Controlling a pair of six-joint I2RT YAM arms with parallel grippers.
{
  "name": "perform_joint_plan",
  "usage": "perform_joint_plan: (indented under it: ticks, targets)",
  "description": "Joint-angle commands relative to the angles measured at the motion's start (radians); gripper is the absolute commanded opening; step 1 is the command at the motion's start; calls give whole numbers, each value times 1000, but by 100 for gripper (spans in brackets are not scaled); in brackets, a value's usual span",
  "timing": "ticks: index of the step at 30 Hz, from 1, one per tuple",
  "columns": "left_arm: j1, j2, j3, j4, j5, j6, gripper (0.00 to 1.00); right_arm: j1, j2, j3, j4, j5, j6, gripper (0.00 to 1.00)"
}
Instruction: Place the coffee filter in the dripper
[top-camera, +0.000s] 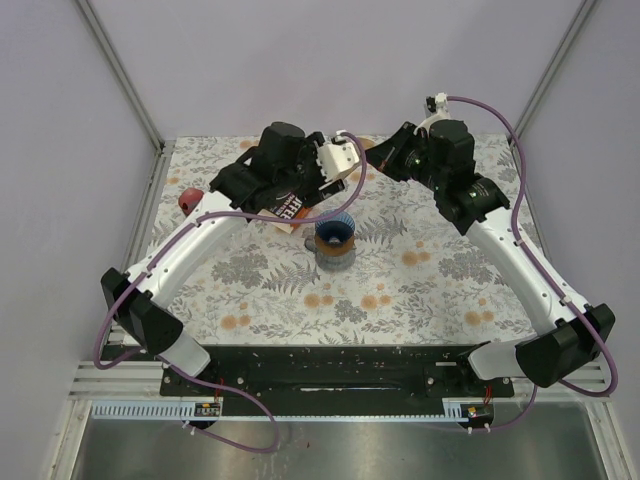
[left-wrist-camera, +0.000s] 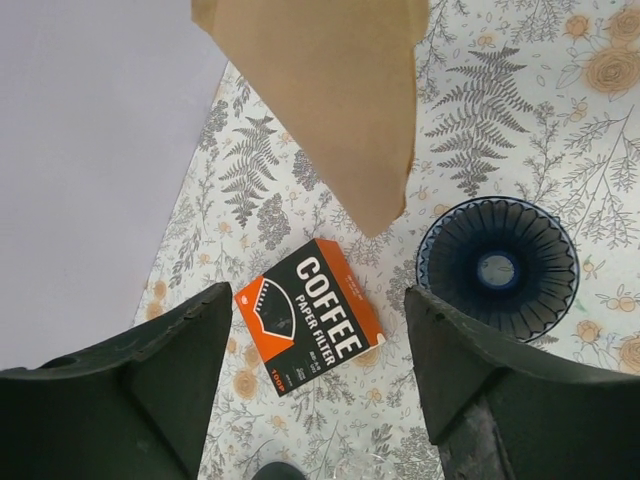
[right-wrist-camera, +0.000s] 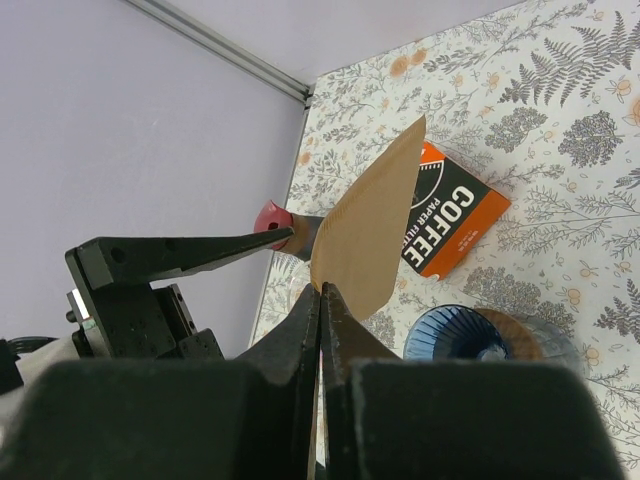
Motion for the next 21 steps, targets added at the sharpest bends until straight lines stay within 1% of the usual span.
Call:
perform_joint_plan:
  ticks: [1,10,14,21]
  targets:
    - [9,-14,3,78,54,-27,71,-9,-39,4,41,4,-16,0]
    - [-13,24,-20,124,55,-47,67,-12,-44,-2,43,6,-16,0]
    - [-21,36,-18,144,11,-47,60,-12,-41,-2,44,3,-14,0]
    - [-27,50,-26,161,-5,-51,54,-12,-41,-5,49,-6,-8,0]
